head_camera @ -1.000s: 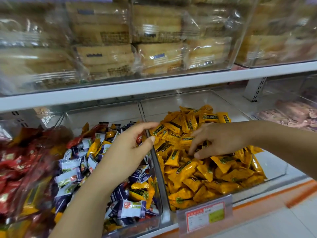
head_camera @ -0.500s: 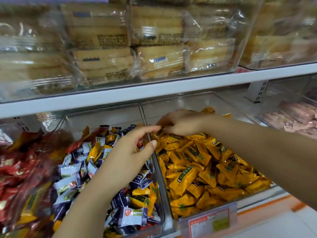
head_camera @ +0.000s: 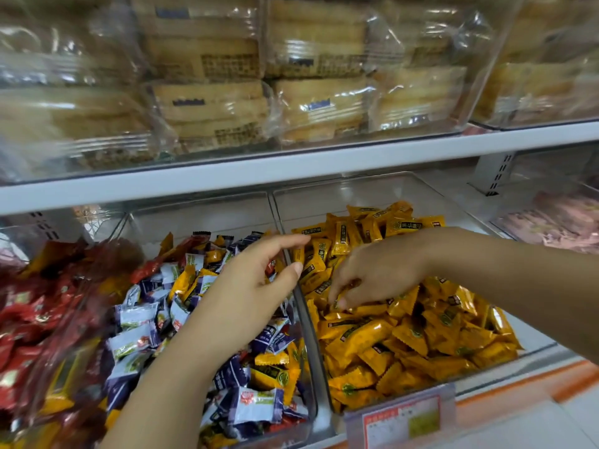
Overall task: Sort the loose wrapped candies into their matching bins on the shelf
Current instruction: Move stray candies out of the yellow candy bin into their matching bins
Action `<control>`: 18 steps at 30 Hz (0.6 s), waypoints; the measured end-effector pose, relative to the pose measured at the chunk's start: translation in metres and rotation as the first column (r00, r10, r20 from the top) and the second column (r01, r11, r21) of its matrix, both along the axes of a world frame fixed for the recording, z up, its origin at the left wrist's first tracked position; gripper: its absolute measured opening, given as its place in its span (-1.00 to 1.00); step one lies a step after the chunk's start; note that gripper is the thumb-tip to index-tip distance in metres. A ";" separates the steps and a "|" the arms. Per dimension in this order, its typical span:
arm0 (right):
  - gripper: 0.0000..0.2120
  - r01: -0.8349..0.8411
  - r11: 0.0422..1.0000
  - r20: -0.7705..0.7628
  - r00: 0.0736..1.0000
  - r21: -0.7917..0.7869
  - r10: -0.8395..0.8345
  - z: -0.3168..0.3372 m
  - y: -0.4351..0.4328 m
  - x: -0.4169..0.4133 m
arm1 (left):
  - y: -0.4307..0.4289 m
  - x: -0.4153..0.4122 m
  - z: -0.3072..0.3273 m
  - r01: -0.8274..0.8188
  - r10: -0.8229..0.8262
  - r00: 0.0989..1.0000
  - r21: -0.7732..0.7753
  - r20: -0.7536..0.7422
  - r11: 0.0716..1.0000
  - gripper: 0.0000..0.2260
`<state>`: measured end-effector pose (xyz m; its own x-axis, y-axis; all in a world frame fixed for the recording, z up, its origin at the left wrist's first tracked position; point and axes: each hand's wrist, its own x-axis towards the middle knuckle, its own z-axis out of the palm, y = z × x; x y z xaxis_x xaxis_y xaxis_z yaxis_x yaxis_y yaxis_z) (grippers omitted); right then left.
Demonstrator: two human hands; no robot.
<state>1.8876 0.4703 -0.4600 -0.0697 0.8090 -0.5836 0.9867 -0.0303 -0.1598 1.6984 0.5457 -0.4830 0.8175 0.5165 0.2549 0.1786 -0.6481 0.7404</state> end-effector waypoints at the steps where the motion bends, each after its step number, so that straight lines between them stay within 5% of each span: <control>1: -0.65 0.012 1.000 -0.014 1.000 0.008 -0.012 0.002 -0.005 0.002 | 0.000 0.000 0.000 0.001 -0.001 1.000 0.001 0.001 1.000 -0.72; 10: -0.52 0.042 0.994 0.000 0.999 0.097 -0.043 0.003 -0.031 0.008 | -0.002 -0.001 -0.001 -0.009 0.009 1.000 0.027 -0.003 1.000 -0.71; 13: -0.64 0.164 0.982 -0.076 0.985 0.093 -0.157 0.009 -0.024 0.007 | -0.004 -0.001 0.000 -0.012 0.012 1.000 0.028 0.002 1.000 -0.71; 18: -0.60 0.227 0.974 0.040 0.973 0.014 -0.227 -0.001 0.003 -0.002 | -0.007 0.000 0.004 -0.006 0.006 1.000 0.000 -0.001 1.000 -0.71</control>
<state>1.8855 0.4737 -0.4615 0.1404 0.8062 -0.5748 0.9599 -0.2530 -0.1205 1.6983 0.5387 -0.4788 0.8146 0.5214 0.2543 0.1833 -0.6472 0.7399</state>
